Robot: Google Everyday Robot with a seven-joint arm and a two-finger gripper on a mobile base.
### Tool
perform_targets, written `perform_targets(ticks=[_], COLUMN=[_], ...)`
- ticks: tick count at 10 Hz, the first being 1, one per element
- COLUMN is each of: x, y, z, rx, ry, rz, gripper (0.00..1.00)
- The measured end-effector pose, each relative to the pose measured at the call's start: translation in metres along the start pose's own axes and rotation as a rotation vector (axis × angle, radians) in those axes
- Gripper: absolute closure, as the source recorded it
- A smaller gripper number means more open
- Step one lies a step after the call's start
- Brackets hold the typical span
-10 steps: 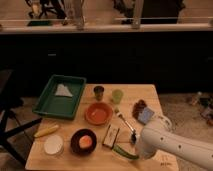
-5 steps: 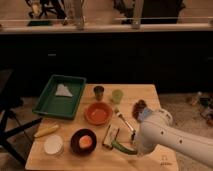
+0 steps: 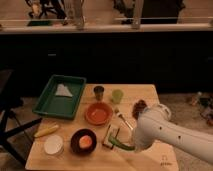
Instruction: Place pepper in red bowl
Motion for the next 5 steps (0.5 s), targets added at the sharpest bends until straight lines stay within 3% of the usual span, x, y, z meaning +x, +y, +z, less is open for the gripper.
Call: perform_targets(ticks=[3, 5], x=[-0.022, -0.019], y=[-0.027, -0.037], z=[-0.004, -0.009], rx=[0.025, 0.037], ry=[-0.001, 0.003], rz=[-0.017, -0.017], gripper=[1.0, 1.0])
